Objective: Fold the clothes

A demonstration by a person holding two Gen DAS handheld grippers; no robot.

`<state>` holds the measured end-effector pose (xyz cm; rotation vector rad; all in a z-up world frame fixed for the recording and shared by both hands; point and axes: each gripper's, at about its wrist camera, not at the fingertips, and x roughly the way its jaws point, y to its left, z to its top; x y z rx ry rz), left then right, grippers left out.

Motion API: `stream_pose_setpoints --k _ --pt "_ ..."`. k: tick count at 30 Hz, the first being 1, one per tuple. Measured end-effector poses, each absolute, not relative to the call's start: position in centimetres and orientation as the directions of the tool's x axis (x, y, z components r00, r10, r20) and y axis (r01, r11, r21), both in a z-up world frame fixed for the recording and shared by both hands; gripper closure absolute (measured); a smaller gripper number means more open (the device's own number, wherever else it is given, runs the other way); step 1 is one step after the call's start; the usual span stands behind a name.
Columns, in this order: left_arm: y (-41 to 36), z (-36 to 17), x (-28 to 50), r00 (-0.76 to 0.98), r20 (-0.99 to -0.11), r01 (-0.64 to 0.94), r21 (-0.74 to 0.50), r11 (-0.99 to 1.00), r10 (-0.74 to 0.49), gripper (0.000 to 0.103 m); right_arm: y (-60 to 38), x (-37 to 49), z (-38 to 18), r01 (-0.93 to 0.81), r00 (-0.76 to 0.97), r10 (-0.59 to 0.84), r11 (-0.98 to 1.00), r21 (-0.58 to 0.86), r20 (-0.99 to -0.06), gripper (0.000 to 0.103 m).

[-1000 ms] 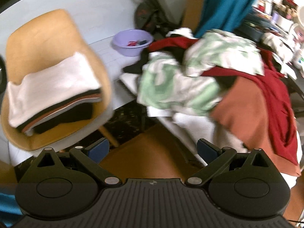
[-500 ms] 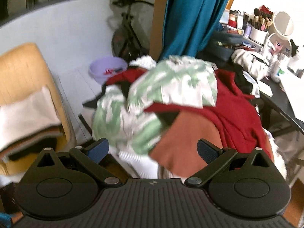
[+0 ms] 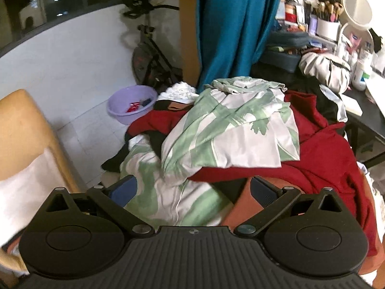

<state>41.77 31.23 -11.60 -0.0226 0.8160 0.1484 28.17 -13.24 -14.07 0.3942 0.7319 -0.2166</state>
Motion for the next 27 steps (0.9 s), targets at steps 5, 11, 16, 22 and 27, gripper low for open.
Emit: stream_pose_setpoints --k 5,11,16,22,27 --pt "32.5 -13.3 46.6 0.656 -0.753 -0.06 0.022 0.998 0.056 0.001 -10.1 32.2 -15.0 0.377 0.695 -0.074 0.884 0.275 -0.715 0.001" --pt "33.1 -15.0 52.5 0.647 -0.763 0.082 0.063 0.995 -0.005 0.001 -4.6 38.5 -14.3 0.408 0.674 -0.085 0.871 0.274 -0.734 0.001" --pt "33.1 -16.1 56.6 0.637 -0.767 0.207 0.074 0.976 -0.077 0.001 -1.1 42.4 -13.4 0.441 0.67 -0.104 0.853 0.281 -0.735 0.001" --pt "33.4 -17.0 58.6 0.604 -0.77 0.343 0.019 0.939 -0.205 0.018 1.8 45.0 -13.4 0.469 0.639 -0.131 0.848 0.249 -0.758 0.001" --pt "34.8 -16.5 58.4 0.546 -0.761 0.424 -0.11 0.899 -0.351 0.069 3.0 46.4 -13.5 0.511 0.612 -0.147 0.823 0.248 -0.777 0.001"
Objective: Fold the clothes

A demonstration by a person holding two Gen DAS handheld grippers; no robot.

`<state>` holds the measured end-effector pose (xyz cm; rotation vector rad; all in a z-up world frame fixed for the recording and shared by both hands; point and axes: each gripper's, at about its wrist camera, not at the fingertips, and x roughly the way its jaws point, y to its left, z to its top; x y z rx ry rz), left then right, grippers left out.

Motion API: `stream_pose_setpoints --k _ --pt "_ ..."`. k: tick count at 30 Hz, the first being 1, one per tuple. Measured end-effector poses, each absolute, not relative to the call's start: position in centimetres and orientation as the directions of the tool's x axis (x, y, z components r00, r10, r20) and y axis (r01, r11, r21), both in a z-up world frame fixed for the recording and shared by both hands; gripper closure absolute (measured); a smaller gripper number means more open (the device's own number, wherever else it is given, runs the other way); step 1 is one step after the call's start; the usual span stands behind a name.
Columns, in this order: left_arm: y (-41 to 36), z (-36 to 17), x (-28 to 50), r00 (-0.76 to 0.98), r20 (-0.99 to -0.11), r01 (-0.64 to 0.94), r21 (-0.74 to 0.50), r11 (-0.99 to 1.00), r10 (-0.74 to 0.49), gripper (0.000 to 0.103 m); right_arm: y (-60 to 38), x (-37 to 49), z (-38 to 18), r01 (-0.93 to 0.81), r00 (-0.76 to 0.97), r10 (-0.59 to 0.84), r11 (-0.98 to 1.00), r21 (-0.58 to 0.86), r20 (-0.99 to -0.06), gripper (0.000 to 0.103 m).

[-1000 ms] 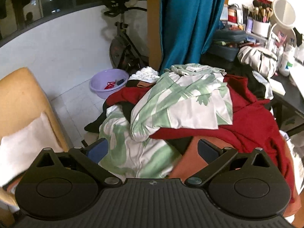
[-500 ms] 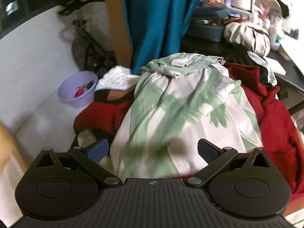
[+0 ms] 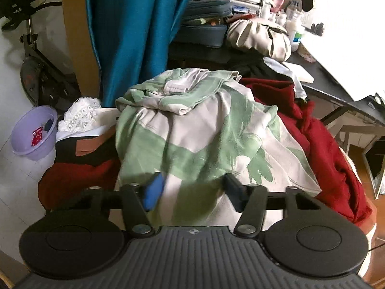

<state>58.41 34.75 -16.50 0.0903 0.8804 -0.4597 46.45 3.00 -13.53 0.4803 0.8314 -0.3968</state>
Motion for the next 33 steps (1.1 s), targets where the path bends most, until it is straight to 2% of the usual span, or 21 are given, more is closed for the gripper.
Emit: stream_pose_setpoints --k 1,2,3,7,13,14,15,16,17,18,19,22,29,33 --pt "34.9 -16.3 58.3 0.541 -0.756 0.44 -0.118 0.89 -0.368 0.081 3.3 46.9 -13.5 0.514 0.611 -0.145 0.821 0.25 -0.778 0.001" --pt "35.0 -16.2 58.2 0.533 -0.753 0.455 -0.129 0.881 -0.386 0.089 3.7 47.3 -13.4 0.512 0.611 -0.142 0.821 0.252 -0.779 0.001" --pt "35.1 -16.2 58.2 0.521 -0.752 0.468 -0.142 0.872 -0.402 0.091 4.0 47.7 -13.4 0.507 0.613 -0.138 0.824 0.253 -0.778 0.001" --pt "35.6 -16.3 58.4 0.508 -0.746 0.483 -0.167 0.859 -0.43 0.091 5.9 49.4 -13.1 0.479 0.614 -0.126 0.844 0.241 -0.779 0.001" --pt "37.6 -16.7 59.3 0.467 -0.73 0.455 -0.285 0.844 -0.499 0.09 7.8 51.0 -13.0 0.458 0.608 -0.112 0.858 0.232 -0.786 0.001" --pt "38.0 -16.7 59.4 0.462 -0.731 0.448 -0.295 0.844 -0.501 0.087 8.0 51.2 -13.0 0.457 0.606 -0.111 0.859 0.231 -0.787 0.001" --pt "38.4 -16.7 59.5 0.459 -0.734 0.442 -0.3 0.845 -0.501 0.079 8.2 51.3 -13.1 0.457 0.603 -0.108 0.859 0.232 -0.79 0.001" --pt "38.7 -16.7 59.6 0.456 -0.736 0.436 -0.305 0.847 -0.5 0.06 8.4 51.4 -13.2 0.455 0.602 -0.104 0.86 0.233 -0.792 0.001" --pt "39.2 -16.6 59.6 0.46 -0.74 0.424 -0.303 0.854 -0.491 0.046 8.6 51.6 -13.2 0.452 0.601 -0.101 0.861 0.234 -0.793 0.001" --pt "39.9 -16.5 59.7 0.48 -0.743 0.398 -0.289 0.871 -0.466 0.019 8.8 51.7 -13.2 0.446 0.603 -0.098 0.864 0.233 -0.792 0.001" --pt "40.9 -16.4 59.7 0.511 -0.74 0.363 -0.276 0.89 -0.438 0.012 9.0 51.7 -13.3 0.439 0.604 -0.094 0.868 0.232 -0.791 0.001" --pt "44.3 -17.0 60.5 0.546 -0.742 0.258 -0.293 0.921 -0.389 0.01 9.9 52.8 -13.3 0.383 0.618 -0.057 0.893 0.237 -0.784 0.001" --pt "52.2 -20.6 64.3 0.524 -0.828 -0.118 -0.301 0.946 -0.198 0.011 13.2 57.1 -13.7 0.198 0.648 0.063 0.948 0.248 -0.759 0.001" --pt "54.0 -20.5 64.3 0.547 -0.825 -0.182 -0.282 0.942 -0.142 0.01 16.1 61.2 -15.0 0.124 0.631 0.118 0.96 0.25 -0.767 0.001"
